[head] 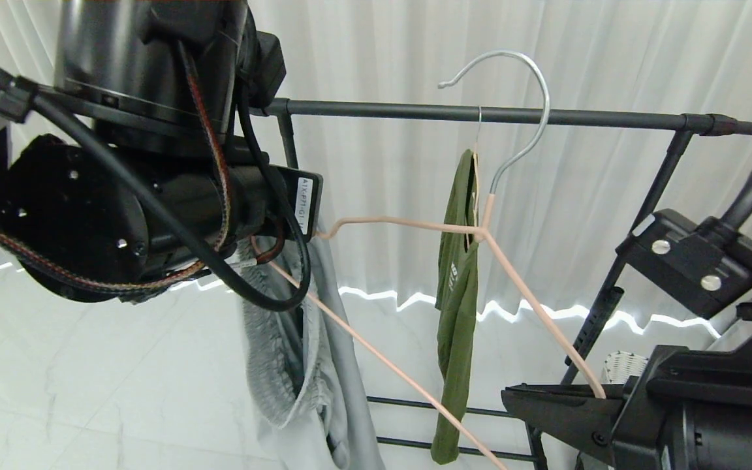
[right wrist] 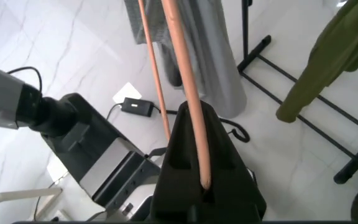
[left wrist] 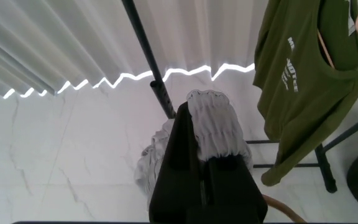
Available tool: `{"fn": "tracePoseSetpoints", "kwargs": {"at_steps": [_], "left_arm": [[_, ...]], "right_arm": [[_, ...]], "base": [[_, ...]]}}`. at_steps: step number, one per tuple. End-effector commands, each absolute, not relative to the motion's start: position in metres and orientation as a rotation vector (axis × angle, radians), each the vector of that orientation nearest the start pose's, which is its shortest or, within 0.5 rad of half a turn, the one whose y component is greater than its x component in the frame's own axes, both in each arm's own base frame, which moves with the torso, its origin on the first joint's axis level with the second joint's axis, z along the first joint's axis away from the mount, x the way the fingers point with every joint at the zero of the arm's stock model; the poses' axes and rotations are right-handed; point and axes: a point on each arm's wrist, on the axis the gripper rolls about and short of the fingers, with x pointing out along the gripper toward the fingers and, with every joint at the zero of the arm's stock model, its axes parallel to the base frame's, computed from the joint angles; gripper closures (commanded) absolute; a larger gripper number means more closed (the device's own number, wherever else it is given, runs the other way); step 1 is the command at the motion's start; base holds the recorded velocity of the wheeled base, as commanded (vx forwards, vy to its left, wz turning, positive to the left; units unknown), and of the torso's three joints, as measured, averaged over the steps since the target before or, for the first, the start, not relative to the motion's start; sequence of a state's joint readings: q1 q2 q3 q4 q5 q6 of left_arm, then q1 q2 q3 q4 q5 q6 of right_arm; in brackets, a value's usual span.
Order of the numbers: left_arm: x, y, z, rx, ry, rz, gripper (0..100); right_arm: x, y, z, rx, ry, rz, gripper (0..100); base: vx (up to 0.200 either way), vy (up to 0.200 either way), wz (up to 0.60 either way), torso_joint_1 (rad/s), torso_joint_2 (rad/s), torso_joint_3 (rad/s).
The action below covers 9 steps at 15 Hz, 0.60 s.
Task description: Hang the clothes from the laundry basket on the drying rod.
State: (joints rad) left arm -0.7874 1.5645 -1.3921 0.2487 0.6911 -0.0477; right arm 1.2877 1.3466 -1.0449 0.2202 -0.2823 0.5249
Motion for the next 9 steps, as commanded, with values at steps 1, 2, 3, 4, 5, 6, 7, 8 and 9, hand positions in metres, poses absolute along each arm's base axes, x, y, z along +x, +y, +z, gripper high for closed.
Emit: {"fn": "tracePoseSetpoints", "kwargs": {"at_steps": [1, 2, 3, 4, 5, 6, 7, 8, 9], "left_arm": [[0.204, -0.181, 0.304, 0.238, 0.314, -0.071, 100], [0.206, -0.179, 0.304, 0.238, 0.314, -0.059, 100], [0.207, -0.178, 0.304, 0.239, 0.314, -0.049, 100], [0.208, -0.176, 0.304, 0.239, 0.316, -0.038, 100], [0.209, -0.175, 0.304, 0.241, 0.316, -0.026, 100], [0.210, -0.175, 0.304, 0.243, 0.316, -0.019, 100], [0.210, -0.175, 0.304, 0.243, 0.316, -0.019, 100], [0.210, -0.175, 0.304, 0.243, 0.316, -0.019, 100], [0.210, -0.176, 0.304, 0.240, 0.314, -0.018, 100]], "right_arm": [[0.068, 0.200, 0.258, 0.083, 0.627, 0.819, 100], [0.070, 0.199, 0.257, 0.083, 0.624, 0.800, 100], [0.074, 0.198, 0.256, 0.083, 0.620, 0.773, 100], [0.078, 0.196, 0.255, 0.084, 0.614, 0.737, 100], [0.081, 0.195, 0.254, 0.086, 0.610, 0.714, 100], [0.085, 0.196, 0.254, 0.086, 0.609, 0.692, 100], [0.087, 0.196, 0.252, 0.084, 0.609, 0.676, 100], [0.088, 0.197, 0.252, 0.083, 0.609, 0.670, 100], [0.093, 0.198, 0.250, 0.081, 0.603, 0.634, 100]], "base": [[0.000, 0.000, 0.00, 0.000, 0.00, 0.000], [0.000, 0.000, 0.00, 0.000, 0.00, 0.000], [0.000, 0.000, 0.00, 0.000, 0.00, 0.000], [0.000, 0.000, 0.00, 0.000, 0.00, 0.000], [0.000, 0.000, 0.00, 0.000, 0.00, 0.000], [0.000, 0.000, 0.00, 0.000, 0.00, 0.000], [0.000, 0.000, 0.00, 0.000, 0.00, 0.000], [0.000, 0.000, 0.00, 0.000, 0.00, 0.000], [0.000, 0.000, 0.00, 0.000, 0.00, 0.000]]}}
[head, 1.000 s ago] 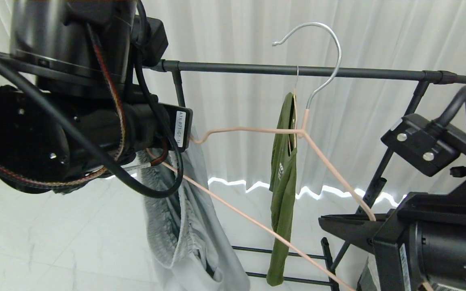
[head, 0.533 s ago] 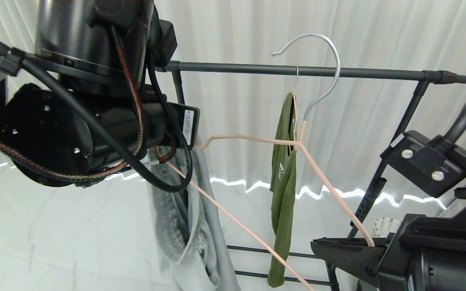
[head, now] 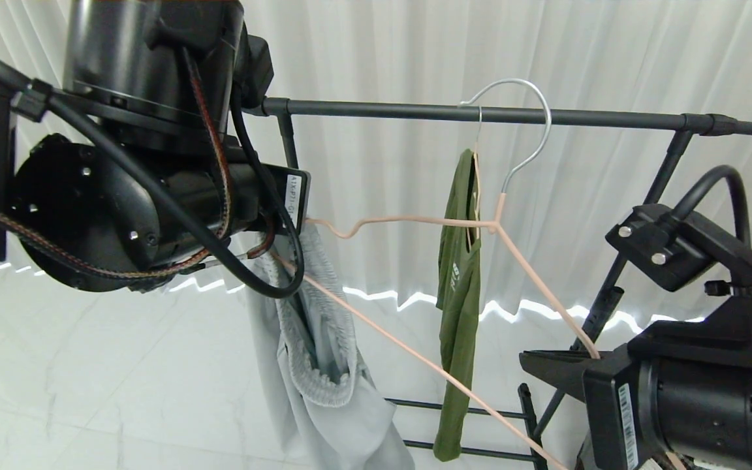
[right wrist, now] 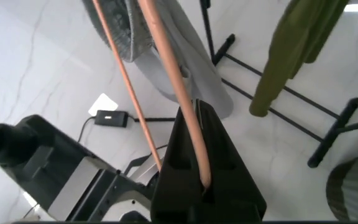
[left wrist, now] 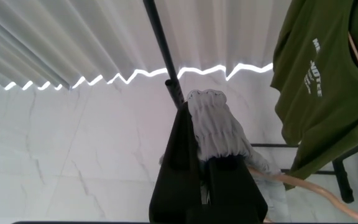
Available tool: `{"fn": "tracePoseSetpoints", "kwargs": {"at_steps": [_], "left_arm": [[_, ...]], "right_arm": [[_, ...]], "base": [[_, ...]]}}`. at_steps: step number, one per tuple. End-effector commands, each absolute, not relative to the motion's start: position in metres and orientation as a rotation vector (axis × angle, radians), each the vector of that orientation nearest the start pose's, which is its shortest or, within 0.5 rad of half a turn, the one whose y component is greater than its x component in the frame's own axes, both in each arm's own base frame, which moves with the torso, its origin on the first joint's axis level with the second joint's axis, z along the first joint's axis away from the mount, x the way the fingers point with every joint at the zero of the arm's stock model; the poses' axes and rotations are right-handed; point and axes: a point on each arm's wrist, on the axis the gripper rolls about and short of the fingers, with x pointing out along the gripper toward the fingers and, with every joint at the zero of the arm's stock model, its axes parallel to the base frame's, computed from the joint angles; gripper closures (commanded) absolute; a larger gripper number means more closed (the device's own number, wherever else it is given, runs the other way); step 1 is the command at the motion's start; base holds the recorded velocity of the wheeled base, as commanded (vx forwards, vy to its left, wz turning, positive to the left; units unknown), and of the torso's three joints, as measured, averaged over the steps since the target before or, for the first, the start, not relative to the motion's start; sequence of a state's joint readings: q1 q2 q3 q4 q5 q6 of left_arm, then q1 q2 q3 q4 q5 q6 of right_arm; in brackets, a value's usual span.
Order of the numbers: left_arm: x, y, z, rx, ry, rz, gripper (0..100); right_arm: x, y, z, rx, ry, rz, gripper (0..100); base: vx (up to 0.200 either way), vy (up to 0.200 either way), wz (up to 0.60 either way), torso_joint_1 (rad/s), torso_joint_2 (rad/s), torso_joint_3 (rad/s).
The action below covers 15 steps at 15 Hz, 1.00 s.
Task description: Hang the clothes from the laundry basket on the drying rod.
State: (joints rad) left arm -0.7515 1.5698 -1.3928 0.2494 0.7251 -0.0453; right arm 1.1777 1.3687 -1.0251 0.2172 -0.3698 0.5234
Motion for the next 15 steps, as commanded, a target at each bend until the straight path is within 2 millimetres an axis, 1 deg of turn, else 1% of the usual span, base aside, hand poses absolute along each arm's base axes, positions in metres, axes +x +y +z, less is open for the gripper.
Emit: {"fn": "tracePoseSetpoints", "kwargs": {"at_steps": [1, 6, 8, 11, 15], "left_arm": [[0.209, -0.175, 0.304, 0.240, 0.313, -0.017, 100], [0.207, -0.173, 0.304, 0.241, 0.312, -0.011, 100], [0.206, -0.172, 0.304, 0.241, 0.312, -0.006, 100], [0.206, -0.171, 0.312, 0.224, 0.289, 0.000, 100], [0.200, -0.166, 0.312, 0.228, 0.287, 0.015, 100]], "right_arm": [[0.096, 0.199, 0.249, 0.082, 0.602, 0.617, 100], [0.112, 0.192, 0.250, 0.112, 0.596, 0.543, 100], [0.113, 0.191, 0.249, 0.119, 0.600, 0.530, 100], [0.114, 0.190, 0.247, 0.113, 0.607, 0.526, 100], [0.124, 0.187, 0.248, 0.128, 0.601, 0.479, 100]], "base": [[0.000, 0.000, 0.00, 0.000, 0.00, 0.000], [0.000, 0.000, 0.00, 0.000, 0.00, 0.000], [0.000, 0.000, 0.00, 0.000, 0.00, 0.000], [0.000, 0.000, 0.00, 0.000, 0.00, 0.000], [0.000, 0.000, 0.00, 0.000, 0.00, 0.000]]}}
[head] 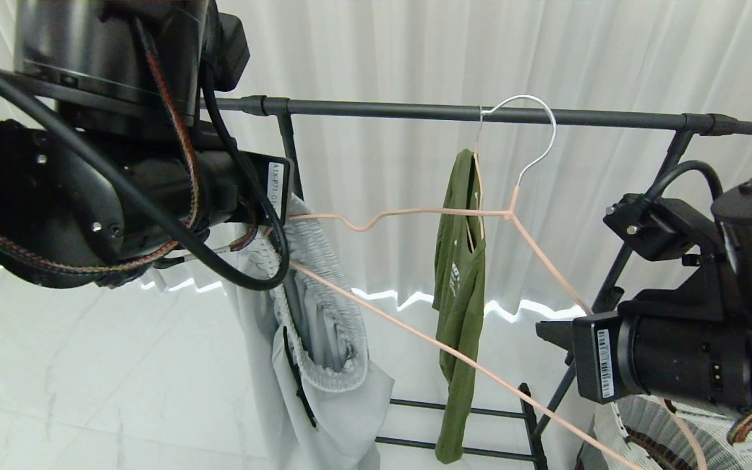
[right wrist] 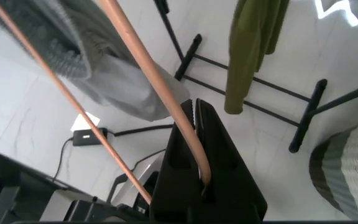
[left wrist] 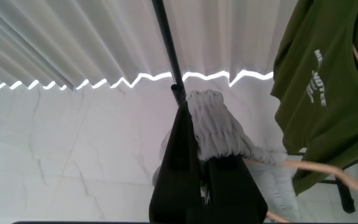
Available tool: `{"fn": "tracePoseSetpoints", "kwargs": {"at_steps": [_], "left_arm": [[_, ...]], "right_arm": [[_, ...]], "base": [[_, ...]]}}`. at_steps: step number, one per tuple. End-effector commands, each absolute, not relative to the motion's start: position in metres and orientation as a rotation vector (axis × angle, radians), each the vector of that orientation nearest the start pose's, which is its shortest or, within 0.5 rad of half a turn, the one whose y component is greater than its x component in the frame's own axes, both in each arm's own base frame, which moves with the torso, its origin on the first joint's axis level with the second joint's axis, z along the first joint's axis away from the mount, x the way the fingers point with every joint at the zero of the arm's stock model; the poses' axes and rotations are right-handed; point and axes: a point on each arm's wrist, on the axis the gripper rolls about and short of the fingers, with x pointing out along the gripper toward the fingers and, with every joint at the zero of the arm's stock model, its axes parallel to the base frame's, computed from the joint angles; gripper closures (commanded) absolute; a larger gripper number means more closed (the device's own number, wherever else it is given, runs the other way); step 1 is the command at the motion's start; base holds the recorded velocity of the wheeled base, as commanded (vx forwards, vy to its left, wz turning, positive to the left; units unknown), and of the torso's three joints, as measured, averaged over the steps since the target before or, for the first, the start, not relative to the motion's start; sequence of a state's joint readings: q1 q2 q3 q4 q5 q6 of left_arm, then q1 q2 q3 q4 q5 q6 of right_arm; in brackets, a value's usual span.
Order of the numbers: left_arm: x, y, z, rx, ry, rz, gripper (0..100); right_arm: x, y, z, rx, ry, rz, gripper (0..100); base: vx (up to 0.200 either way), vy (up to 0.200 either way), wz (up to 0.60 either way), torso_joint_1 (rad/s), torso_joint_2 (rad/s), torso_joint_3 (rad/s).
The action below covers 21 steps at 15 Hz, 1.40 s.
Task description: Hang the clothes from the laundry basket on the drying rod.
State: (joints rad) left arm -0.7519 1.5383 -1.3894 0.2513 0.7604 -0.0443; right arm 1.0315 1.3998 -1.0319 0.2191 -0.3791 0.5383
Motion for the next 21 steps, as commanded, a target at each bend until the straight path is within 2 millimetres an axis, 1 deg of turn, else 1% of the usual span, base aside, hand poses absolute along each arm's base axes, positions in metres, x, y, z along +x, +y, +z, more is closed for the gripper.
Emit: {"fn": "tracePoseSetpoints", "kwargs": {"at_steps": [1, 3, 5, 6, 7, 8, 9, 10, 13, 15, 19, 21], "left_arm": [[0.199, -0.167, 0.309, 0.236, 0.294, 0.011, 100], [0.197, -0.176, 0.305, 0.246, 0.302, -0.017, 100], [0.199, -0.186, 0.301, 0.220, 0.310, -0.030, 100], [0.201, -0.188, 0.298, 0.212, 0.315, -0.018, 100], [0.203, -0.189, 0.297, 0.211, 0.314, -0.004, 100], [0.203, -0.190, 0.298, 0.210, 0.312, -0.001, 100], [0.203, -0.190, 0.298, 0.210, 0.312, -0.001, 100], [0.203, -0.190, 0.300, 0.204, 0.307, -0.001, 100], [0.203, -0.190, 0.301, 0.201, 0.304, -0.001, 100], [0.203, -0.188, 0.302, 0.197, 0.301, 0.002, 100], [0.203, -0.188, 0.305, 0.192, 0.295, 0.001, 100], [0.201, -0.189, 0.306, 0.186, 0.292, -0.004, 100]], "right_arm": [[0.124, 0.187, 0.249, 0.133, 0.595, 0.482, 100], [0.122, 0.189, 0.251, 0.137, 0.591, 0.497, 100], [0.110, 0.192, 0.256, 0.144, 0.584, 0.557, 100], [0.098, 0.192, 0.261, 0.165, 0.591, 0.624, 100], [0.083, 0.189, 0.267, 0.195, 0.612, 0.730, 100], [0.070, 0.183, 0.272, 0.225, 0.638, 0.826, 100], [0.070, 0.183, 0.272, 0.225, 0.638, 0.826, 100], [0.059, 0.178, 0.272, 0.242, 0.682, 0.922, 100], [0.066, 0.187, 0.261, 0.210, 0.703, 0.864, 100], [0.076, 0.191, 0.256, 0.202, 0.684, 0.775, 100], [0.082, 0.190, 0.255, 0.204, 0.661, 0.716, 100], [0.088, 0.195, 0.254, 0.219, 0.637, 0.685, 100]], "base": [[0.000, 0.000, 0.00, 0.000, 0.00, 0.000], [0.000, 0.000, 0.00, 0.000, 0.00, 0.000], [0.000, 0.000, 0.00, 0.000, 0.00, 0.000], [0.000, 0.000, 0.00, 0.000, 0.00, 0.000], [0.000, 0.000, 0.00, 0.000, 0.00, 0.000], [0.000, 0.000, 0.00, 0.000, 0.00, 0.000], [0.000, 0.000, 0.00, 0.000, 0.00, 0.000], [0.000, 0.000, 0.00, 0.000, 0.00, 0.000], [0.000, 0.000, 0.00, 0.000, 0.00, 0.000], [0.000, 0.000, 0.00, 0.000, 0.00, 0.000], [0.000, 0.000, 0.00, 0.000, 0.00, 0.000], [0.000, 0.000, 0.00, 0.000, 0.00, 0.000]]}}
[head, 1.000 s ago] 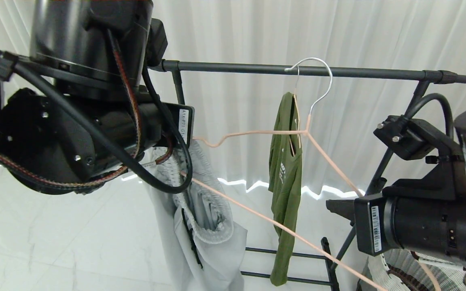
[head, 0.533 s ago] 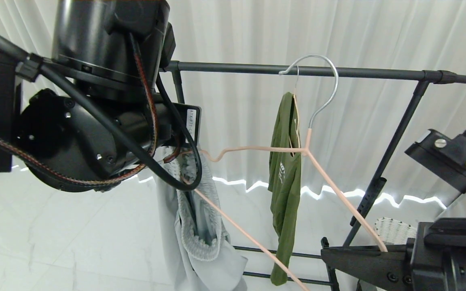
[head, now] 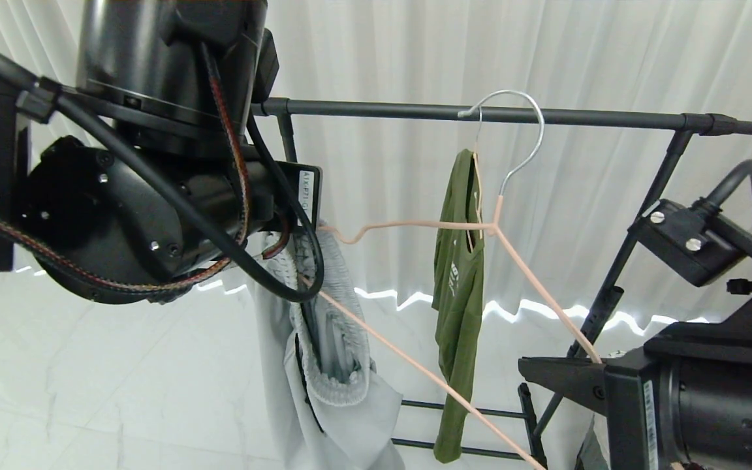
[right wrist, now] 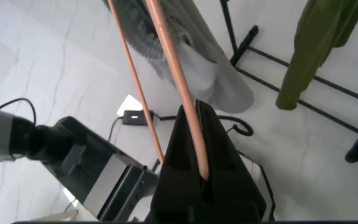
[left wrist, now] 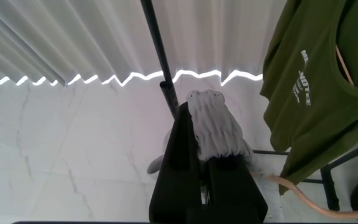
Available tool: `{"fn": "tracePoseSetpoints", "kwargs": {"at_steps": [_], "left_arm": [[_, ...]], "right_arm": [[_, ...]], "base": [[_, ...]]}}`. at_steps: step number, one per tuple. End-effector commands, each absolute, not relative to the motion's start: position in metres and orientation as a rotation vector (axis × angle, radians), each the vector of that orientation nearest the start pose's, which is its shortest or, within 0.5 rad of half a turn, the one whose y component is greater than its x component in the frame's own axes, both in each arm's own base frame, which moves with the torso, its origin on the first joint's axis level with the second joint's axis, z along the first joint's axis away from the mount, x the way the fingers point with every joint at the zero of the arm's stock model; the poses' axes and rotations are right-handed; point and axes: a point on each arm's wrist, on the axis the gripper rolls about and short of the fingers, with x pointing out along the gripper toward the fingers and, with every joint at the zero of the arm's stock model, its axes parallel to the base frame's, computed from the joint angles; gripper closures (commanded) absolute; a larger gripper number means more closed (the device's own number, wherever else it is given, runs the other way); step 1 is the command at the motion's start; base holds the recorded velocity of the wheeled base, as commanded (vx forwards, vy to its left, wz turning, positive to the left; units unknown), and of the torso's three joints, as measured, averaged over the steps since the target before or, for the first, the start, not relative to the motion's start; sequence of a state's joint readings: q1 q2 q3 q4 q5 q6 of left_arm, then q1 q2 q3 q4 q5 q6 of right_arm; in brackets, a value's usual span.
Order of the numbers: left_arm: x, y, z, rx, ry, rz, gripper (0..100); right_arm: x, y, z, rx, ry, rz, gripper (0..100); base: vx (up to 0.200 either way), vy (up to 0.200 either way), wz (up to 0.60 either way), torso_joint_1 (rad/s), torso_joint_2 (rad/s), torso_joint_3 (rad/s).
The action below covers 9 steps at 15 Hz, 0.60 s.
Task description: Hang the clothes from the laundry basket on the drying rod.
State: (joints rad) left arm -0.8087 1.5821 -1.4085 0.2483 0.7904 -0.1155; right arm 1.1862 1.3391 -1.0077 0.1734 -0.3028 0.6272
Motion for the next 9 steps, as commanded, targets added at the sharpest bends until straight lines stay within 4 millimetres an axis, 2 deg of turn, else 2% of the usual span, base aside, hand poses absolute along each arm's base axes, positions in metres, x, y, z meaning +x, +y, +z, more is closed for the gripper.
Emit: {"fn": "tracePoseSetpoints", "kwargs": {"at_steps": [1, 5, 9], "left_arm": [[0.198, -0.191, 0.306, 0.181, 0.289, -0.016, 100], [0.185, -0.204, 0.308, 0.142, 0.281, -0.078, 100], [0.174, -0.215, 0.313, 0.108, 0.266, -0.134, 100]], "right_arm": [[0.093, 0.199, 0.254, 0.239, 0.616, 0.675, 100], [0.101, 0.212, 0.252, 0.256, 0.593, 0.678, 100], [0.101, 0.214, 0.249, 0.218, 0.581, 0.696, 100]], "base": [[0.000, 0.000, 0.00, 0.000, 0.00, 0.000], [0.000, 0.000, 0.00, 0.000, 0.00, 0.000], [0.000, 0.000, 0.00, 0.000, 0.00, 0.000]]}}
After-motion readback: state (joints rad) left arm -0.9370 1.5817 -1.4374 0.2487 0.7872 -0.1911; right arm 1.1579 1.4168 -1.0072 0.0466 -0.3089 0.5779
